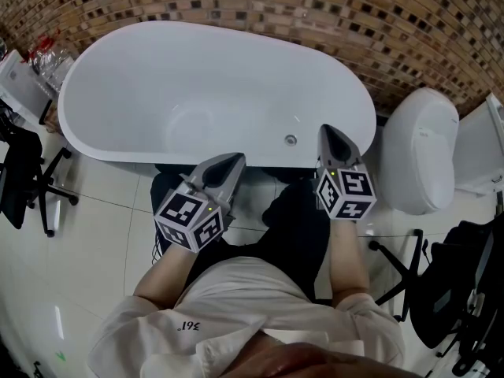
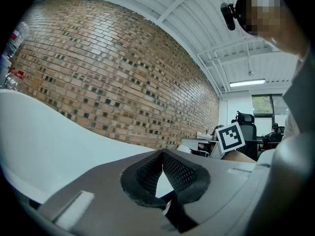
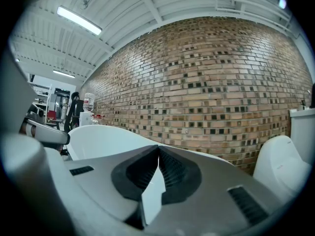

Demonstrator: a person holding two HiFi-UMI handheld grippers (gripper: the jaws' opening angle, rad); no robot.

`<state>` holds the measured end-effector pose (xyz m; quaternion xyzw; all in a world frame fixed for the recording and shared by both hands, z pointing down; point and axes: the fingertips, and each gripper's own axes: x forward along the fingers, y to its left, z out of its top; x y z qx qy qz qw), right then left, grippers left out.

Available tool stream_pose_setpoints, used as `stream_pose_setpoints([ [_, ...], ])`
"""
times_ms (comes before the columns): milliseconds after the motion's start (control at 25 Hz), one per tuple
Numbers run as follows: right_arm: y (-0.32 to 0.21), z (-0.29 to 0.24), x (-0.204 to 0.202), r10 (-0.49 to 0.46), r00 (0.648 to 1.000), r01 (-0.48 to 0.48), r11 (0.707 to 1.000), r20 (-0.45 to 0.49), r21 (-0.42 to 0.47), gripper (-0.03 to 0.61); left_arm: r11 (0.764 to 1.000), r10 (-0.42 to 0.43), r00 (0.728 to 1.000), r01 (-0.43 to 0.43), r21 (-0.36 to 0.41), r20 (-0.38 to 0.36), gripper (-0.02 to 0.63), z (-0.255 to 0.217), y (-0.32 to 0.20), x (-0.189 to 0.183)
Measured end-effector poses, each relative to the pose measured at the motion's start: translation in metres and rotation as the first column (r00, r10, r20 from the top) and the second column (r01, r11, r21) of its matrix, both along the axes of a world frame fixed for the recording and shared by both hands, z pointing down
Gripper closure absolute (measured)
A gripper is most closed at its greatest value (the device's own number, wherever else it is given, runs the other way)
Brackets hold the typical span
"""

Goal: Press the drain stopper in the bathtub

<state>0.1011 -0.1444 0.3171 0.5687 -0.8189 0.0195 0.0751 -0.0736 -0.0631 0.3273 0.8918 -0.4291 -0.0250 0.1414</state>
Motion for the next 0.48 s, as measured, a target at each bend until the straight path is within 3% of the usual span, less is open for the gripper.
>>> stream_pose_setpoints([
  [480,-0.0010,0.0026,0.0009,0.002,1.000,-0.002,1.000,-0.007,-0.007,0.563,1.000,-0.001,1.000,0.000,-0.012,-0.011,0.606,0.0050,-0.0027,0.0002],
])
